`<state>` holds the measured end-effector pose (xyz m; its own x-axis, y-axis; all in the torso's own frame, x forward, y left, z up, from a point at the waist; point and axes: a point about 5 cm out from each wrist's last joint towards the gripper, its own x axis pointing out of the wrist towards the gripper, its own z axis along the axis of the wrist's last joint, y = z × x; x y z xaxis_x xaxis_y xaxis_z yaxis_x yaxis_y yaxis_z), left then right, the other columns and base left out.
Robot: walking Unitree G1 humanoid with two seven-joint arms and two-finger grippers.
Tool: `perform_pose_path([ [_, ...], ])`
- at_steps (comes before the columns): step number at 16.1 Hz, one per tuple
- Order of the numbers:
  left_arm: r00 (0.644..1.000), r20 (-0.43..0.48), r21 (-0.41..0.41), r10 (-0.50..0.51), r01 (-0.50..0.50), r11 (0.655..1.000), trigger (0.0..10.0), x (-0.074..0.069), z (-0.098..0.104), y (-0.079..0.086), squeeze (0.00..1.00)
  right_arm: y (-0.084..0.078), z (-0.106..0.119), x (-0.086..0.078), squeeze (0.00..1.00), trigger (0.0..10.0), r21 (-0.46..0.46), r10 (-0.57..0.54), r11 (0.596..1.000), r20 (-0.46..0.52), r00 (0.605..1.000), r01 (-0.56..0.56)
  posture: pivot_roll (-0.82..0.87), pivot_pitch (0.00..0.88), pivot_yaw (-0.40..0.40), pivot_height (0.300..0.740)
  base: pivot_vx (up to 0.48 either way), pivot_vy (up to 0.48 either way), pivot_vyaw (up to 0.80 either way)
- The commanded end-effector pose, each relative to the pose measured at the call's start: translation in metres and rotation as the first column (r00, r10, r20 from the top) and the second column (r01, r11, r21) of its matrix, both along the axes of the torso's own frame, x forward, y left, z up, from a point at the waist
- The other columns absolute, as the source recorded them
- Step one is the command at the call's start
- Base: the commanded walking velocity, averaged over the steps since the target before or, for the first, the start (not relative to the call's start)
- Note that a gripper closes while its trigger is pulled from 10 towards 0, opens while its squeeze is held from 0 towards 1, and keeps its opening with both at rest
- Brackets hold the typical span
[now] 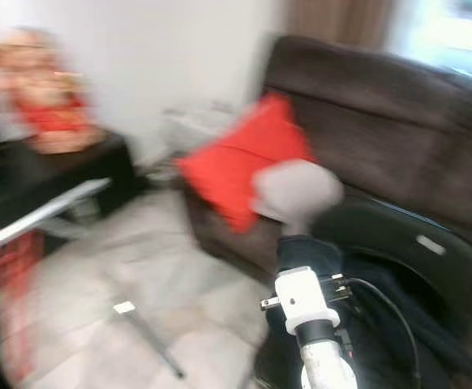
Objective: Hang hanger
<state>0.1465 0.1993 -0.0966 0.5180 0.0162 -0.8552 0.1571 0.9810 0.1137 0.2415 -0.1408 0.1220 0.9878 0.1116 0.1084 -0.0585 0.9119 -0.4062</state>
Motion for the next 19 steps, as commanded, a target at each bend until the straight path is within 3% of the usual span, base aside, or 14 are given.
perform_pose_path([
  [1,1.0,-0.026,-0.009,0.002,-0.003,1.0,10.0,-0.005,-0.003,-0.004,0.0,-0.002,-0.001,0.0,0.0,10.0,-0.004,0.001,1.0,-0.009,1.0,-0.001,0.0,0.0,0.028,0.74,0.0,0.0,0.8],
  [7,1.0,-0.024,-0.009,0.005,-0.005,1.0,10.0,-0.005,-0.003,-0.004,0.0,0.004,0.005,0.0,0.0,10.0,0.0,0.069,0.998,0.009,0.998,-0.069,0.0,0.006,0.027,0.74,0.0,0.0,0.8],
  [11,1.0,-0.023,-0.01,0.006,-0.006,1.0,10.0,-0.005,-0.003,-0.004,0.0,0.018,0.022,0.005,0.0,10.0,0.006,0.19,0.982,0.057,0.98,-0.191,0.0,0.008,0.027,0.74,0.0,0.0,0.8],
  [13,1.0,-0.023,-0.01,0.006,-0.006,1.0,10.0,-0.005,-0.003,-0.004,0.0,0.037,0.041,0.002,0.0,10.0,0.114,0.351,0.926,0.093,0.932,-0.36,0.0,0.008,0.027,0.74,0.0,0.0,0.8],
  [14,1.0,-0.024,-0.01,0.005,-0.005,1.0,10.0,-0.005,-0.003,-0.004,0.0,0.049,0.052,-0.004,0.0,10.0,0.195,0.456,0.861,0.111,0.883,-0.469,0.0,0.011,0.027,0.74,0.0,0.0,0.8],
  [16,1.0,-0.024,-0.01,0.004,-0.004,1.0,10.0,-0.005,-0.003,-0.004,0.0,0.062,0.058,-0.012,0.0,10.0,0.244,0.575,0.777,0.099,0.812,-0.58,0.0,0.011,0.027,0.74,0.0,0.0,0.78],
  [17,1.0,-0.024,-0.011,0.003,-0.004,1.0,10.0,-0.005,-0.003,-0.005,0.0,0.075,0.059,-0.027,0.0,10.0,0.296,0.713,0.655,0.063,0.699,-0.695,0.0,0.012,0.027,0.74,0.0,0.0,0.0],
  [18,1.0,-0.024,-0.012,0.003,-0.004,1.0,10.0,-0.005,-0.003,-0.005,0.0,0.076,0.06,-0.029,0.0,10.0,0.325,0.73,0.627,0.07,0.68,-0.708,0.0,0.013,0.026,0.74,0.0,0.0,0.0],
  [19,1.0,-0.024,-0.012,0.003,-0.004,1.0,10.0,-0.005,-0.003,-0.005,0.0,0.069,0.061,-0.023,0.0,10.0,0.373,0.684,0.65,0.092,0.723,-0.662,0.0,0.013,0.026,0.74,0.0,0.0,0.0],
])
